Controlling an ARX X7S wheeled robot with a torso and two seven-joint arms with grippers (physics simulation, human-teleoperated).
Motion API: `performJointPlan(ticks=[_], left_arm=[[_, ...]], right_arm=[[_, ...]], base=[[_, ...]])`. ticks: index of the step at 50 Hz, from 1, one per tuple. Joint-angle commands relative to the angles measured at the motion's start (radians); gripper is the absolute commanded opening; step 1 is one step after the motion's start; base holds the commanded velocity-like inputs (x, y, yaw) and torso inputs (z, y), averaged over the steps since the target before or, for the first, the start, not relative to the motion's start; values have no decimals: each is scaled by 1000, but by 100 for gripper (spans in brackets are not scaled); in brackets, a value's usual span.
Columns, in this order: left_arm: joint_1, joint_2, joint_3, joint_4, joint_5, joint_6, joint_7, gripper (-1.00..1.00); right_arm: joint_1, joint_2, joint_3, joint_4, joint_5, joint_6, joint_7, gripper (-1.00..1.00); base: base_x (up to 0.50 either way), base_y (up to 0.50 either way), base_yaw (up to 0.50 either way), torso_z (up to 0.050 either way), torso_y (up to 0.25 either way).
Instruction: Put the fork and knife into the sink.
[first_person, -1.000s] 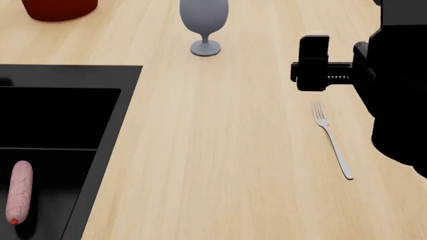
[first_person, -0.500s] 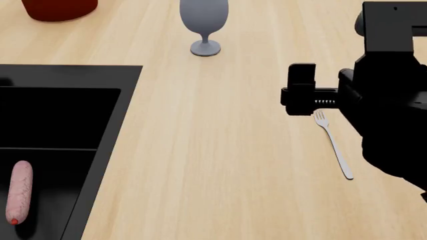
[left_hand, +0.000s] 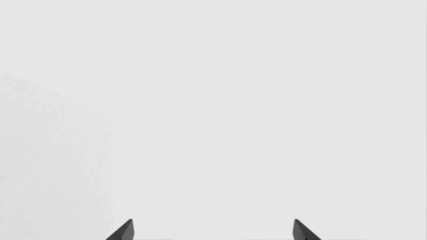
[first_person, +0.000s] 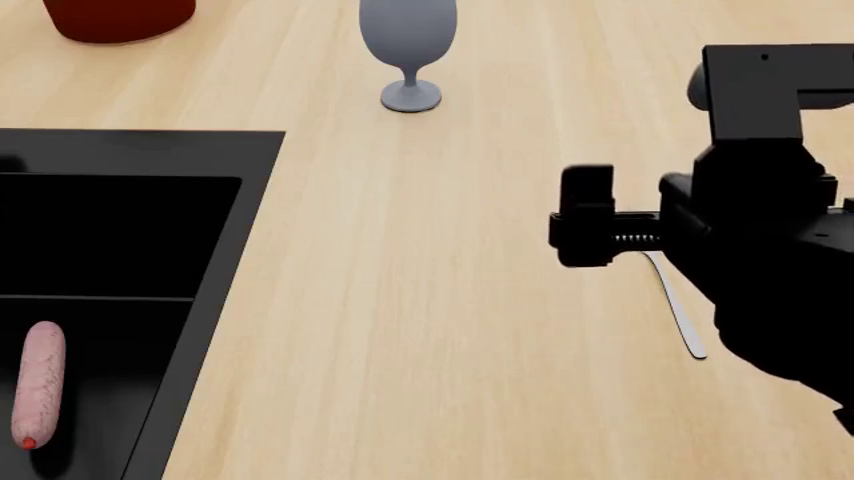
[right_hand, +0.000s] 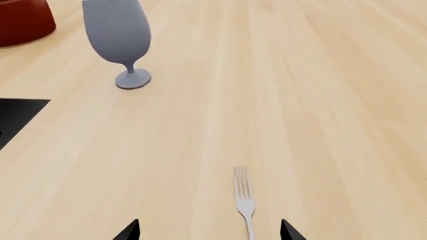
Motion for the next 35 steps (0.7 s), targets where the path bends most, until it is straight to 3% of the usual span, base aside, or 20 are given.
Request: performJointPlan(ticks=[1,35], left_arm=[[1,18,-23,-6,15,0,17,100],[14,10,-11,-25,13,27,4,100]], right_arm=[[-9,-10,4,26,-31,-30,-43,100],[-42,-14,-64,146,-109,-146,-128,100]], base=[[0,0,0,0,0],[0,0,0,0,0]])
